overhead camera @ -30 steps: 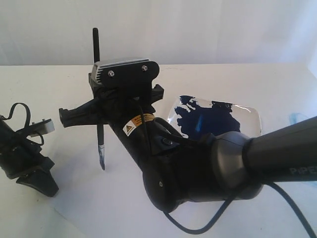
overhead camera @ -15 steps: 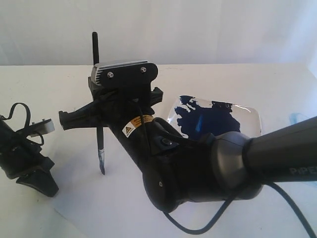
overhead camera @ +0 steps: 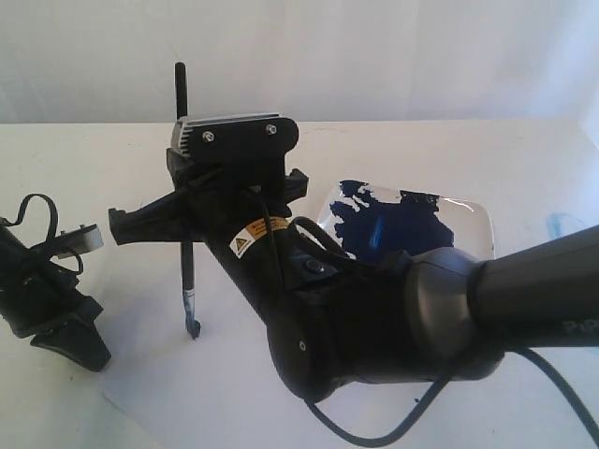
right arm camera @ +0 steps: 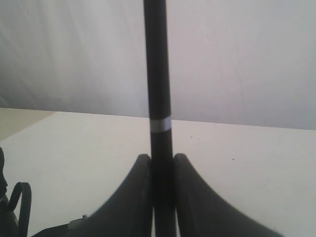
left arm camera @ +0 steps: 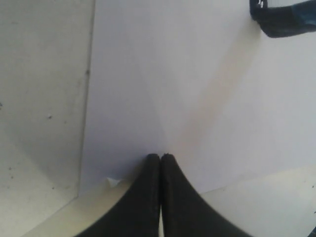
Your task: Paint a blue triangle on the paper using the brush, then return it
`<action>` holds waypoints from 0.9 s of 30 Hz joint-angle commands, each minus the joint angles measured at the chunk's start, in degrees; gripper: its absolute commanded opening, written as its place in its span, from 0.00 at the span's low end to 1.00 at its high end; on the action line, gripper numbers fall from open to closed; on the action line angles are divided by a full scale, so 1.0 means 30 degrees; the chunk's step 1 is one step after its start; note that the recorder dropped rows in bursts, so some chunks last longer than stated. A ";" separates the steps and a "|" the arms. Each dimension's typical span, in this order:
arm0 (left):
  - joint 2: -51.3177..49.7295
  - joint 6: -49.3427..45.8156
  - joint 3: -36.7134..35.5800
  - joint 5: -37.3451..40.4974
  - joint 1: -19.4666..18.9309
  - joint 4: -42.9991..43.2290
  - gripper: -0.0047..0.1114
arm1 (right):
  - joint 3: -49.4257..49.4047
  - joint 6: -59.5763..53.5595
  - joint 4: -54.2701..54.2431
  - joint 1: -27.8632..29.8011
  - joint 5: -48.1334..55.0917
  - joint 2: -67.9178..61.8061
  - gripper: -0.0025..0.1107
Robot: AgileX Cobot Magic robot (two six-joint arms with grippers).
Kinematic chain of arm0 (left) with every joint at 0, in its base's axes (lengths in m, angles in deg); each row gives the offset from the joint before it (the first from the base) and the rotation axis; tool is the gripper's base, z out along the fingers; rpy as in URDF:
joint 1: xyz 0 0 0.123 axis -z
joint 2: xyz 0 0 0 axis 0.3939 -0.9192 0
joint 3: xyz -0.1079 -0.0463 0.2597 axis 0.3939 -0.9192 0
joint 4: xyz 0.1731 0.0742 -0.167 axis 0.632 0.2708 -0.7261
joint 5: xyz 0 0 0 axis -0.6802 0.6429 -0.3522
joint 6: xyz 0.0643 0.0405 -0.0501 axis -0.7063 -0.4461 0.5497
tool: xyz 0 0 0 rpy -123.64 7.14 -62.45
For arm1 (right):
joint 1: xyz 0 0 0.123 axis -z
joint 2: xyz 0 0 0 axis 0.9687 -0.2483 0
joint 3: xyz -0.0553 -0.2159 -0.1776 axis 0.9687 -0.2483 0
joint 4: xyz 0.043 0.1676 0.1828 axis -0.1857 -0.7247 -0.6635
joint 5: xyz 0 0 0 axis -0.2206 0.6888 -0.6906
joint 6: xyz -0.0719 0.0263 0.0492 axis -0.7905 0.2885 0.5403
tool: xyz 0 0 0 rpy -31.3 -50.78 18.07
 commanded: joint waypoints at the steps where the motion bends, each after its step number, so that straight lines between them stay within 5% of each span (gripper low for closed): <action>1: -0.0036 0.0071 0.0013 0.0221 -0.0076 -0.0018 0.04 | 0.0026 -0.0463 -0.0287 -0.0113 0.0528 0.0208 0.02; 27: -0.0036 0.0071 0.0013 0.0188 -0.0076 -0.0018 0.04 | -0.0041 -0.0917 -0.1291 -0.0141 0.2254 0.0737 0.02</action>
